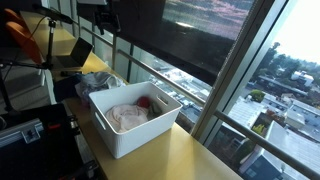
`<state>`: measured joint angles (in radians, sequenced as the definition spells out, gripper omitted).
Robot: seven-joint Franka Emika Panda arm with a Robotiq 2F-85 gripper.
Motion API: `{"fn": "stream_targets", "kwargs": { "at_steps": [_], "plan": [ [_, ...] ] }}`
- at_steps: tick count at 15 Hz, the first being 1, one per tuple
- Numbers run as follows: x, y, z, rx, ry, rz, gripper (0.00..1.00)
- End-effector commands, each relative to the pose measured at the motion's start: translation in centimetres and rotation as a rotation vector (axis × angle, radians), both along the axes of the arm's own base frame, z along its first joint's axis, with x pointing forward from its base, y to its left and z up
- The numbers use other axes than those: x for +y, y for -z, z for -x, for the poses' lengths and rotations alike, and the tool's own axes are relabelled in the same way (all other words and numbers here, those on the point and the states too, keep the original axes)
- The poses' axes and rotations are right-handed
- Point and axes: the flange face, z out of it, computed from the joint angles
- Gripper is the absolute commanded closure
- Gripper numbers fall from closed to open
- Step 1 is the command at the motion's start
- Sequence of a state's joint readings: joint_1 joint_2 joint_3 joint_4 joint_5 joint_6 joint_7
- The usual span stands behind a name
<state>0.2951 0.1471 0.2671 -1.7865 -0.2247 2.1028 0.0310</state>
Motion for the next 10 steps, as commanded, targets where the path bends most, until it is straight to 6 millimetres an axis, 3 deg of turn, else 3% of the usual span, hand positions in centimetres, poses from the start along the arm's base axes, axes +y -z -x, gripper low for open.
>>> {"fn": "stream_targets", "kwargs": {
  "at_steps": [1,3,6,8,10],
  "plan": [
    [-9.3,-0.9,-2.9,-0.035,0.086,0.019,0.0],
    [-15.2,0.9,-4.6,-0.03,0.152,0.031,0.0],
    [-22.8,6.0,-6.2,0.006,0.243,0.026,0.0],
    [-26.0,10.7,-6.6,0.036,0.291,0.019,0.0],
    [-27.3,15.6,-6.3,0.073,0.314,0.002,0.0]
  ]
}}
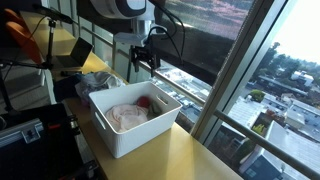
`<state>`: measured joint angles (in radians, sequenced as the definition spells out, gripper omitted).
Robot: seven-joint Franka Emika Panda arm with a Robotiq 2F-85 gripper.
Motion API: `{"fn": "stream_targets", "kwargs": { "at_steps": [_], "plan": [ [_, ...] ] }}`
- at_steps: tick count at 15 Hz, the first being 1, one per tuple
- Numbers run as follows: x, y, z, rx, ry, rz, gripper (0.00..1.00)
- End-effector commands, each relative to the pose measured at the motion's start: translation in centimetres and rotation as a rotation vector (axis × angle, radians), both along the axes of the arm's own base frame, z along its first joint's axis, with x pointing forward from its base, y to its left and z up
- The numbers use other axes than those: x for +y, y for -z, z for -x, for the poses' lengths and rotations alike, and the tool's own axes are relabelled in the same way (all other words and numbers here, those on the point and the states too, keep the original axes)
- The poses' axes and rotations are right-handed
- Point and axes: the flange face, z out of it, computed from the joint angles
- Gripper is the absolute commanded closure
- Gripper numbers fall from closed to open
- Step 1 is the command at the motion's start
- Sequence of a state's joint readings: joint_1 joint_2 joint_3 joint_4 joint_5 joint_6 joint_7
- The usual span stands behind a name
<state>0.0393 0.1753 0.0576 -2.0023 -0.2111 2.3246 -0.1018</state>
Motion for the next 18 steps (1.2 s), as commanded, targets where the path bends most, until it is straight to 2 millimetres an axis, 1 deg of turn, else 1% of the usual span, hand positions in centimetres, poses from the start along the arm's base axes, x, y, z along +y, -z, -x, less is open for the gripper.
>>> {"fn": "stream_targets", "kwargs": {
  "at_steps": [1,2,4,5,7,10,12,15,16,17,18],
  "plan": [
    [-1.3,8.2,0.5,0.039,0.02,-0.039,0.0],
    [-1.1,10.7,0.9,0.052,0.013,-0.044,0.0],
    [-0.4,15.0,1.6,0.069,-0.008,-0.05,0.0],
    [-0.2,16.8,1.8,0.075,-0.016,-0.053,0.0],
    [0.0,19.7,2.0,0.084,-0.03,-0.052,0.0],
    [0.2,23.5,1.7,0.073,-0.064,-0.052,0.0],
    [0.1,25.7,1.5,0.075,-0.075,-0.047,0.0],
    [0.1,28.2,1.4,0.096,-0.088,-0.022,0.0],
    [0.2,28.6,1.5,0.103,-0.09,-0.014,0.25],
    [0.4,28.6,1.5,0.106,-0.095,-0.01,0.26],
    [0.6,28.3,1.6,0.109,-0.096,-0.013,0.32]
  ]
}}
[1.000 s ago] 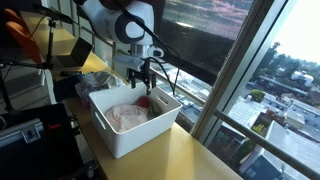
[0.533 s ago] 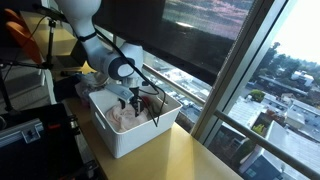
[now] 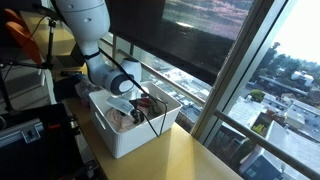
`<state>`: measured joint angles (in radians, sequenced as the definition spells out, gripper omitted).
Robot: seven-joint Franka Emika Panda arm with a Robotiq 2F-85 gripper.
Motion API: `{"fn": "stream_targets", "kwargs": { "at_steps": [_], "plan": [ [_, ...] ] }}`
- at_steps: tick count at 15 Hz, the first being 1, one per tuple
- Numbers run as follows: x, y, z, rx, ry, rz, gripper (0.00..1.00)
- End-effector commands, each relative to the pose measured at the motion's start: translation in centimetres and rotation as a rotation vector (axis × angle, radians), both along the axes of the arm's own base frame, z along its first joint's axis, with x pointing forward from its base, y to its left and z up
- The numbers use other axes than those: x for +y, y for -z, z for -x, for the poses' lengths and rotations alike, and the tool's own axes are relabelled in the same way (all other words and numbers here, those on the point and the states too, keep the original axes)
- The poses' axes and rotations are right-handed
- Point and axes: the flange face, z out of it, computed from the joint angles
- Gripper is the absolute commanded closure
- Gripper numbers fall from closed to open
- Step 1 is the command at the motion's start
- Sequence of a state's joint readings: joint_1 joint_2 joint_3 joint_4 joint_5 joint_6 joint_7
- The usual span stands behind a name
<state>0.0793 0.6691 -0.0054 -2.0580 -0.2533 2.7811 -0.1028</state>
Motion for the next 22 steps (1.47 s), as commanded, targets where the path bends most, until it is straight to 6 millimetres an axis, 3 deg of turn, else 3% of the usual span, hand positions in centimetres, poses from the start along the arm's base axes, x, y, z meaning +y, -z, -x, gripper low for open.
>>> {"fn": "stream_targets", "kwargs": {
  "at_steps": [1,5,9,12,16,19,22],
  "plan": [
    [0.8,0.0,-0.1,0.001,-0.015,0.012,0.41],
    [1.5,-4.2,1.2,0.0,0.002,-0.015,0.7],
    [2.2,-11.2,2.7,-0.04,0.002,-0.04,0.99],
    [3.2,-17.9,2.8,-0.106,0.014,-0.068,1.0],
    [5.6,-28.3,2.6,-0.27,-0.028,-0.066,0.99],
    [9.5,-35.6,3.7,-0.389,-0.113,-0.061,0.99],
    [15.4,-41.5,5.8,-0.472,-0.229,-0.056,0.99]
  ]
}}
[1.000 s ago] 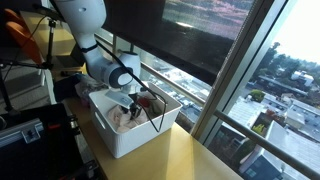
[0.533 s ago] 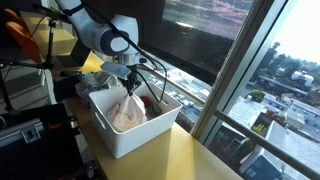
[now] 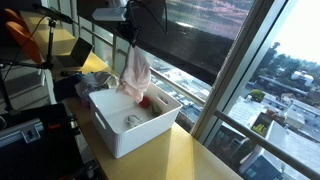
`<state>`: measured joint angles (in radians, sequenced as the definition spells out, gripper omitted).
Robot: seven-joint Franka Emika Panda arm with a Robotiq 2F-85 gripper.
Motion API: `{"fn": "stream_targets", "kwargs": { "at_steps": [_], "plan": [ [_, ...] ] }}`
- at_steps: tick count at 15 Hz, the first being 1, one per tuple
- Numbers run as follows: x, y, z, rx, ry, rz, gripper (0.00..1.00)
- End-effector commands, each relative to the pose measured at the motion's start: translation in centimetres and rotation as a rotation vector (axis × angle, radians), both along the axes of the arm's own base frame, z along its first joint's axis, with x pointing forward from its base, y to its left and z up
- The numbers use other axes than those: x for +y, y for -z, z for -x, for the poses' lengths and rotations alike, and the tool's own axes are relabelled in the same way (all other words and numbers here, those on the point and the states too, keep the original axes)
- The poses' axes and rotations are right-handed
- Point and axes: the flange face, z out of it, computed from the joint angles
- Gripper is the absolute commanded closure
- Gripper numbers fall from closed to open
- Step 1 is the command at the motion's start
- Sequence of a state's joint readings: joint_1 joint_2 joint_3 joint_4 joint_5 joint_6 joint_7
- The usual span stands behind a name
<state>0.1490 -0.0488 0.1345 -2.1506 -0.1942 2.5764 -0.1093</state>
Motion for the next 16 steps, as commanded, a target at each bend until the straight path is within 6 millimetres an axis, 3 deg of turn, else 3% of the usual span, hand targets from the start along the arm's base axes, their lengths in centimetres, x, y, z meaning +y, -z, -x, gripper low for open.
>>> {"fn": "stream_targets", "kwargs": {
  "at_steps": [1,4,6,7,8,11,14,15,16],
  "plan": [
    [6.6,-6.9,3.0,-0.08,-0.116,0.039,0.99],
    [14.3,-10.1,6.4,-0.078,-0.209,0.055,0.99],
    [19.0,-9.5,8.2,-0.047,-0.251,0.068,0.99],
    [20.5,-7.9,8.6,-0.026,-0.266,0.076,0.99],
    [21.5,-7.2,9.3,0.0,-0.278,0.08,0.99],
    [23.0,-2.4,9.5,0.078,-0.29,0.088,0.99],
    [22.8,1.2,8.6,0.145,-0.283,0.102,0.99],
    [22.4,2.0,8.1,0.161,-0.274,0.106,0.71],
    [21.9,2.4,7.7,0.173,-0.268,0.107,0.68]
  ]
}}
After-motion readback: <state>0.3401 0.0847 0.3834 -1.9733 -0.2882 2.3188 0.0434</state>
